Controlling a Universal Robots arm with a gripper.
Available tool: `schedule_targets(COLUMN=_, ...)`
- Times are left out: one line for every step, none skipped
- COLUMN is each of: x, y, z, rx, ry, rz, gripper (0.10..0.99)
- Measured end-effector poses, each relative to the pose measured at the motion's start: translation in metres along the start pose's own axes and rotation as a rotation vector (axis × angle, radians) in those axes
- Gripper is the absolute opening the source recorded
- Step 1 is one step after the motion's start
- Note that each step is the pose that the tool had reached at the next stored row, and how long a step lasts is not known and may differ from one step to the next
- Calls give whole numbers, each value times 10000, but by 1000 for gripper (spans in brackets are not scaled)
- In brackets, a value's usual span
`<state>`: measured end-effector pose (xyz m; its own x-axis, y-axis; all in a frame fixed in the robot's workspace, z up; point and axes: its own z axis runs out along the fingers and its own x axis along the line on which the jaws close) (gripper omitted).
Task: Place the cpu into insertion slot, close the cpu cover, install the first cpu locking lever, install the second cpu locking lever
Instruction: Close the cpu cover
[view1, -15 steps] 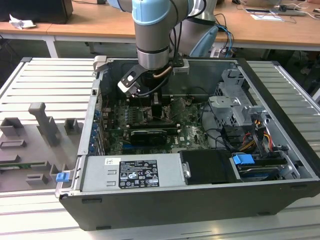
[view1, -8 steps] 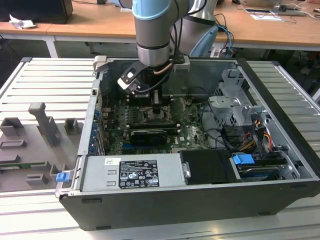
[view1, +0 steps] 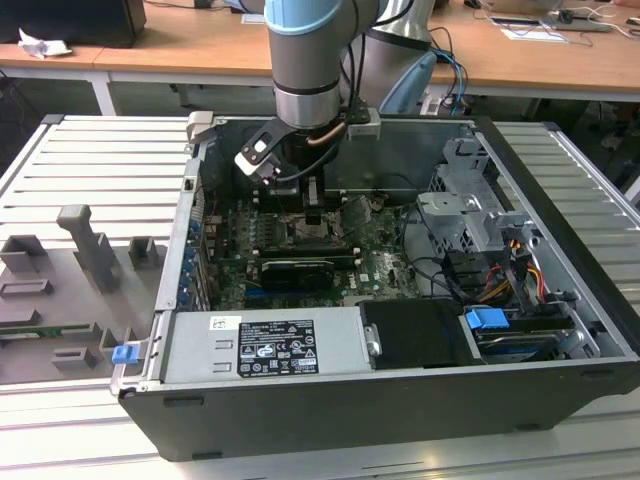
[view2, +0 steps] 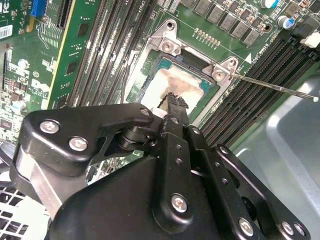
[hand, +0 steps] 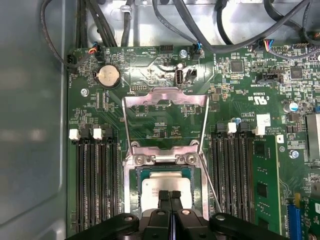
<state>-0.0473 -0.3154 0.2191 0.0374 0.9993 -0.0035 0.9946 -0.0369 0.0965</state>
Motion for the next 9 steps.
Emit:
schedule_targets(x=1, y=0, z=-3, rx=-2, ry=3, rz=0, gripper=106)
schedule_targets(x=0, y=1, z=-21, rx=0, ry=-1, rz=-1, gripper=106)
schedule_targets(x=0, y=2, z=-33, rx=-1, ry=1, rz=0, gripper=106)
schedule_targets(x=1, y=4, z=-49, rx=0, ry=-4, rz=-1, gripper=106)
schedule_targets(x=1, y=5, z=-58, rx=-1, ry=-5, rz=0, gripper=106)
schedule_targets(x=1, y=5, z=-58, rx=-3, ry=-1, rz=0, gripper=106)
schedule_targets(x=1, y=6, z=-72, rx=0, ry=-6, rz=0, gripper=106)
schedule_targets(x=1, y=8, z=-88, rx=-1, ry=-4, rz=0, gripper=106)
schedule_targets(x=1, y=9, z=-95, rx=-1, ry=-4, rz=-1, gripper=106)
